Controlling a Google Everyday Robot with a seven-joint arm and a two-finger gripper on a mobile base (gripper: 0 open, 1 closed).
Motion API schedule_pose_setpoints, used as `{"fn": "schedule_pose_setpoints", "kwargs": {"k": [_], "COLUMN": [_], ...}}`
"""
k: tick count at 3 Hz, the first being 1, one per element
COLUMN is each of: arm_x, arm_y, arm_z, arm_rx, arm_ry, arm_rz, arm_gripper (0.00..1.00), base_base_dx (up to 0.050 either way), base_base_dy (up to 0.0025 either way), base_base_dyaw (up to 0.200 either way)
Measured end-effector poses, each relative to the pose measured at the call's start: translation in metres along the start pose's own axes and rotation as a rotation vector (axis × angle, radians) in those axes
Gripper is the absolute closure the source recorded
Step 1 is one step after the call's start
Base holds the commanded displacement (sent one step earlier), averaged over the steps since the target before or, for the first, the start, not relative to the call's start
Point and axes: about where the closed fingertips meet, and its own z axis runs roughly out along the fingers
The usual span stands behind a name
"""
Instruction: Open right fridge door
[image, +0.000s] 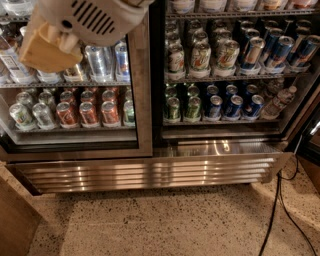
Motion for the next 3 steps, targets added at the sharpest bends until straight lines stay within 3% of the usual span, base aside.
{"fn": "schedule_pose_setpoints", "kwargs": {"k": [1,2,3], "arm_x": [0.0,0.0,0.019], "arm_y": [0.0,0.0,-0.022], "arm_z": [0.0,0.0,-0.024], "arm_rx": [0.0,0.0,0.062], "arm_ry": [0.0,0.0,0.064], "arm_rz": [0.0,0.0,-0.018], "arm_gripper": [0.82,0.77,0.59], "base_base_dx": [0.0,0.0,0.0], "base_base_dy": [0.0,0.0,0.0], "base_base_dyaw": [0.0,0.0,0.0]}}
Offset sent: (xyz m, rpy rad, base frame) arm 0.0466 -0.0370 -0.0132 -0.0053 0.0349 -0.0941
